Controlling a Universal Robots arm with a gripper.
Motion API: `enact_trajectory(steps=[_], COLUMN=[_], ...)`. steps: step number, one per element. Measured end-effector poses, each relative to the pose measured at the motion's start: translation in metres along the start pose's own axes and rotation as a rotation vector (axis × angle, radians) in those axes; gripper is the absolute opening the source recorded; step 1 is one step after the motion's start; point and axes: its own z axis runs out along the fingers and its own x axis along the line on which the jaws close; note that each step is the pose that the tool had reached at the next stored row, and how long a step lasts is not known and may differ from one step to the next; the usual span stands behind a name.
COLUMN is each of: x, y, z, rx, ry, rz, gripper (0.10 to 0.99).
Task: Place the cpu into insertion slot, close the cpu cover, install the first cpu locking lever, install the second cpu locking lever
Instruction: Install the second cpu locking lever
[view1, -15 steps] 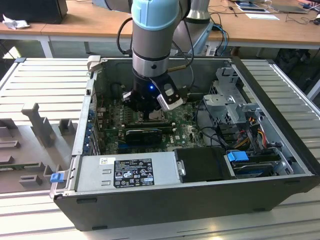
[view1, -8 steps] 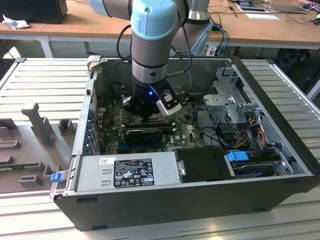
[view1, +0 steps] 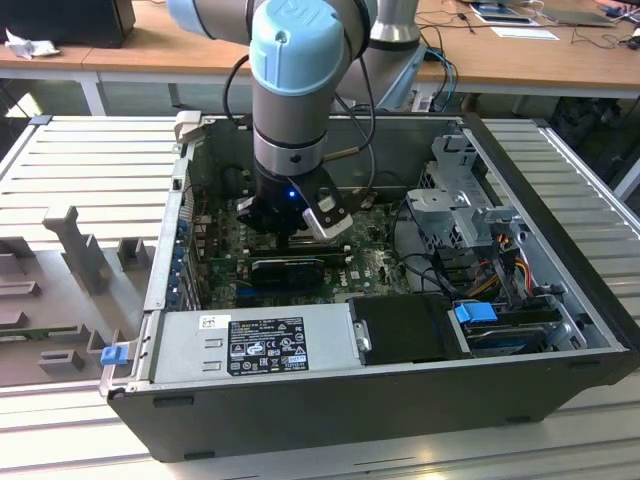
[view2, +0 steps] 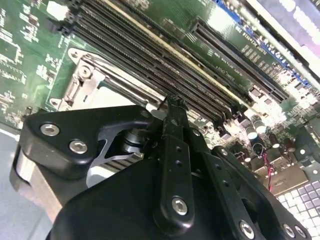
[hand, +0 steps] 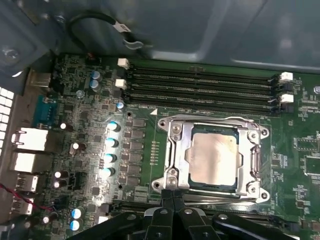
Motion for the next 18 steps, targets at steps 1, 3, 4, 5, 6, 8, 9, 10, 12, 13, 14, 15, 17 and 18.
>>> enact_trajectory(steps=[1, 3, 4, 5, 6, 8, 9, 10, 12, 13, 14, 15, 17, 18], x=[0.0012, 0.0042, 0.0055, 0.0063, 0.0070, 0.0078, 0.0086, 0.0101, 0.0106, 0.0105, 0.0106, 0.0106, 0.0105, 0.0105], y=[-0.0008, -0.0029, -0.0044, -0.0059, -0.0077, -0.0105, -0.0120, -0.0131, -0.0135, -0.0137, -0.0140, -0.0142, -0.0144, -0.0145], z=[0.0004, 0.0008, 0.0008, 0.0005, 0.0003, -0.0003, -0.0006, -0.0006, 0.0006, 0.0016, 0.0028, 0.0035, 0.0045, 0.0052], rx=[-0.006, -0.019, -0.026, -0.032, -0.038, -0.051, -0.061, -0.073, -0.081, -0.081, -0.081, -0.082, -0.091, -0.096], ry=[-0.0005, -0.0013, -0.0018, -0.0023, -0.0030, -0.0041, -0.0051, -0.0062, -0.0070, -0.0070, -0.0069, -0.0069, -0.0078, -0.0082], rz=[-0.001, -0.002, -0.003, -0.003, -0.003, -0.004, -0.004, -0.004, -0.004, -0.004, -0.004, -0.004, -0.005, -0.005], gripper=[0.106, 0.106, 0.106, 0.106, 0.106, 0.106, 0.106, 0.106, 0.106, 0.106, 0.106, 0.106, 0.106, 0.106])
